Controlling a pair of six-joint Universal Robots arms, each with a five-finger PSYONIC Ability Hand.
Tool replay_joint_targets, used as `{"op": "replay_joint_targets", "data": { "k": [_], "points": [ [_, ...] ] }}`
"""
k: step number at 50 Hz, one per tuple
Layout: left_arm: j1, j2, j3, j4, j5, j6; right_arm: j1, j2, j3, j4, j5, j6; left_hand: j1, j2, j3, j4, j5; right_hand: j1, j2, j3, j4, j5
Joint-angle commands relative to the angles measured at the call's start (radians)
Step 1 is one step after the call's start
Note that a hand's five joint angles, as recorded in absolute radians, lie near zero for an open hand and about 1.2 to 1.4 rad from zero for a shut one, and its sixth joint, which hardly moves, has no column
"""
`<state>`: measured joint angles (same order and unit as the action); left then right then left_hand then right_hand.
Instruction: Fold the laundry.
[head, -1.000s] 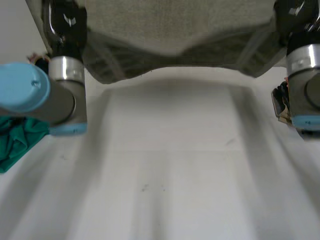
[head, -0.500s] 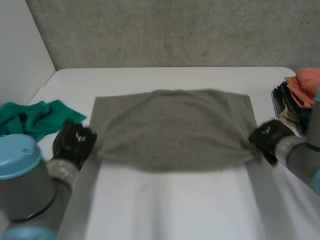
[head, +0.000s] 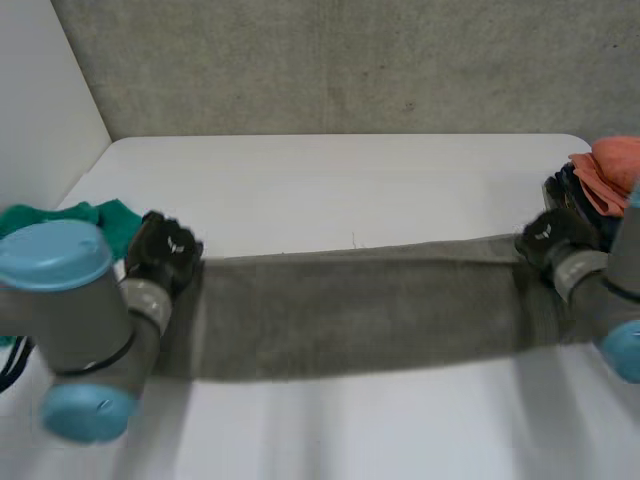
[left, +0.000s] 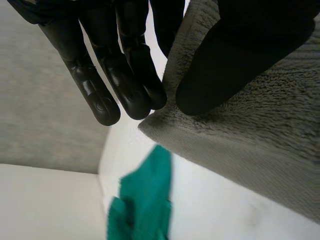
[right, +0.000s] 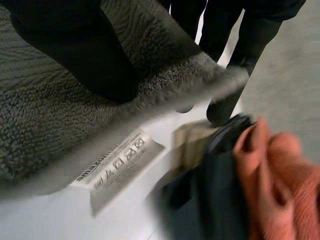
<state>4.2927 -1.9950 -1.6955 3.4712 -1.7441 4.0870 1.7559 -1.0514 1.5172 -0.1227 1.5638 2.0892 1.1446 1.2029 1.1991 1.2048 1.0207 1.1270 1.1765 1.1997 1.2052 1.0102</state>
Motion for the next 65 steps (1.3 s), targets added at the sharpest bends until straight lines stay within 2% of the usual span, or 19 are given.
{"op": "replay_joint_targets", "data": {
  "k": [1,8,9,11,12,13,14,15,23,28,34,39,44,49,51,52,57,58,65],
  "points": [
    [-0.004,-0.168,0.149,0.086,-0.103,0.007,0.022,0.131,-0.067,-0.274,-0.019,-0.001,0.252,0.193,0.197,0.191,0.201,0.269,0.220,0.197,0.191,0.212],
    [-0.028,-0.252,0.238,0.088,-0.147,0.007,0.027,0.232,-0.141,-0.368,-0.077,-0.001,0.252,0.193,0.197,0.191,0.201,0.269,0.220,0.197,0.191,0.212],
    [-0.034,-0.261,0.249,0.092,-0.147,0.007,0.031,0.257,-0.159,-0.371,-0.088,0.003,0.252,0.193,0.197,0.191,0.201,0.073,0.023,0.000,-0.006,0.015],
    [-0.042,-0.268,0.258,0.094,-0.147,0.007,0.040,0.277,-0.175,-0.383,-0.093,0.008,0.185,0.127,0.131,0.125,0.135,-0.607,-0.656,-0.680,-0.685,-0.665],
    [-0.047,-0.269,0.263,0.094,-0.147,0.007,0.043,0.283,-0.177,-0.393,-0.091,0.008,-0.065,-0.124,-0.120,-0.126,-0.116,-0.904,-0.953,-0.977,-0.982,-0.962],
    [-0.057,-0.269,0.264,0.095,-0.147,0.007,0.046,0.286,-0.181,-0.416,-0.091,0.012,-0.641,-0.699,-0.695,-0.701,-0.691,-0.952,-1.002,-1.025,-1.031,-1.010],
    [-0.063,-0.269,0.263,0.098,-0.153,0.007,0.046,0.283,-0.180,-0.428,-0.088,0.017,-0.899,-0.957,-0.954,-0.959,-0.950,-0.952,-1.002,-1.025,-1.031,-1.010],
    [-0.071,-0.268,0.263,0.101,-0.153,0.007,0.048,0.278,-0.180,-0.442,-0.085,0.025,-0.970,-1.028,-1.025,-1.030,-1.021,-0.952,-1.002,-1.025,-1.031,-1.010],
    [-0.122,-0.216,0.244,0.100,-0.149,0.000,0.036,0.102,-0.071,-0.370,-0.087,0.207,-0.970,-1.028,-1.025,-1.030,-1.021,-0.952,-1.002,-1.025,-1.031,-1.010],
    [-0.120,-0.107,0.157,0.100,-0.146,-0.010,-0.036,-0.062,-0.002,-0.061,-0.137,0.320,-0.970,-1.028,-1.025,-1.030,-1.021,-0.952,-1.002,-1.025,-1.031,-1.010],
    [-0.126,-0.012,0.060,0.101,-0.135,-0.023,-0.136,-0.081,0.044,0.164,-0.234,0.331,-0.970,-1.028,-1.025,-1.030,-1.021,-0.890,-0.939,-0.962,-0.968,-0.947],
    [-0.151,0.027,0.014,0.101,-0.133,-0.065,-0.197,-0.078,0.090,0.158,-0.292,0.331,-0.970,-1.028,-1.025,-1.030,-1.021,-0.740,-0.789,-0.812,-0.818,-0.798],
    [-0.180,0.025,0.004,0.101,-0.132,-0.102,-0.214,-0.027,0.100,0.080,-0.289,0.330,-0.970,-1.028,-1.025,-1.030,-1.021,-0.693,-0.742,-0.765,-0.771,-0.750],
    [-0.182,0.022,0.005,0.103,-0.132,-0.105,-0.217,0.047,0.093,-0.006,-0.275,0.324,-0.970,-1.028,-1.025,-1.030,-1.021,-0.517,-0.566,-0.589,-0.595,-0.575],
    [-0.182,0.022,0.007,0.103,-0.132,-0.105,-0.219,0.065,0.084,-0.035,-0.262,0.322,-0.970,-1.028,-1.025,-1.030,-1.021,0.096,0.047,0.024,0.018,0.039],
    [-0.182,0.022,0.007,0.103,-0.132,-0.105,-0.220,0.068,0.081,-0.043,-0.251,0.322,-0.970,-1.028,-1.025,-1.030,-1.021,0.268,0.218,0.195,0.189,0.210],
    [-0.185,0.030,0.005,0.103,-0.133,-0.105,-0.257,0.054,0.096,-0.066,-0.105,0.289,-0.970,-1.028,-1.025,-1.030,-1.021,0.269,0.220,0.197,0.191,0.212],
    [-0.185,0.030,0.004,0.103,-0.133,-0.105,-0.262,0.048,0.100,-0.055,-0.043,0.258,-0.970,-1.028,-1.025,-1.030,-1.021,0.269,0.220,0.197,0.191,0.212],
    [-0.186,0.082,-0.007,0.100,-0.132,-0.105,-0.317,0.028,0.124,-0.009,0.122,0.020,-0.970,-1.028,-1.025,-1.030,-1.021,0.269,0.220,0.197,0.191,0.212]
  ]
}}
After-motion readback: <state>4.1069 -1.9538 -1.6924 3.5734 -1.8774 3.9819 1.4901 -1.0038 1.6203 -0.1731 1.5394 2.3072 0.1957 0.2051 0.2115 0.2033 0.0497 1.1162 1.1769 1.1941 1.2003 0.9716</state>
